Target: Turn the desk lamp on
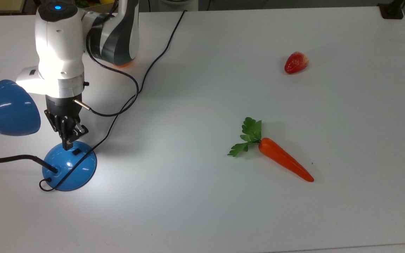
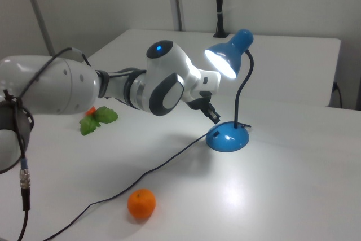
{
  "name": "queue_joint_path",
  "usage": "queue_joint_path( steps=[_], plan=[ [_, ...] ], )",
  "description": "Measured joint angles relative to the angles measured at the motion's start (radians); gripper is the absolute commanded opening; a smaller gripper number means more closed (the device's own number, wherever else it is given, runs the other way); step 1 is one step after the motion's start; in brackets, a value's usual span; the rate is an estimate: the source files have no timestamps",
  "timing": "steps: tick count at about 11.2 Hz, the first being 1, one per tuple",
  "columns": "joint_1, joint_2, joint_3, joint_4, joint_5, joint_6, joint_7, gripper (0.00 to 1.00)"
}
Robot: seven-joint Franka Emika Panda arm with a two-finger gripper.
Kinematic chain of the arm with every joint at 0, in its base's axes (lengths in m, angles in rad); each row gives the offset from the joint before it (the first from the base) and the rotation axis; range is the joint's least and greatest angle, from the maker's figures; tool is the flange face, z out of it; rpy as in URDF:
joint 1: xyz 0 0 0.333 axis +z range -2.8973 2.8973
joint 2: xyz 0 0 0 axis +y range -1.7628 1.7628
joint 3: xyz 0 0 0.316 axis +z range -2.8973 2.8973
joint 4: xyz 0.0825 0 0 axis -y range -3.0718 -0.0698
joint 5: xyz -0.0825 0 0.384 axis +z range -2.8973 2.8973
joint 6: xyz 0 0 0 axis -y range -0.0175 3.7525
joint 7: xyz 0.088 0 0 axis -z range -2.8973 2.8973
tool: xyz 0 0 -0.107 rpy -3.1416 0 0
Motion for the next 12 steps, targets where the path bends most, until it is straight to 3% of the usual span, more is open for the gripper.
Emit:
queue_joint_path(
  steps=[5, 7, 9, 12],
  plan=[
    [0.035, -0.155, 0.007, -0.094, -0.007, -0.262, -0.058, 0.00],
    [0.051, -0.223, 0.010, -0.104, -0.006, -0.434, -0.142, 0.10],
    [0.070, -0.291, 0.010, -0.115, 0.004, -0.585, -0.236, 0.33],
    [0.070, -0.408, 0.008, -0.136, 0.046, -0.797, -0.416, 0.98]
  ],
)
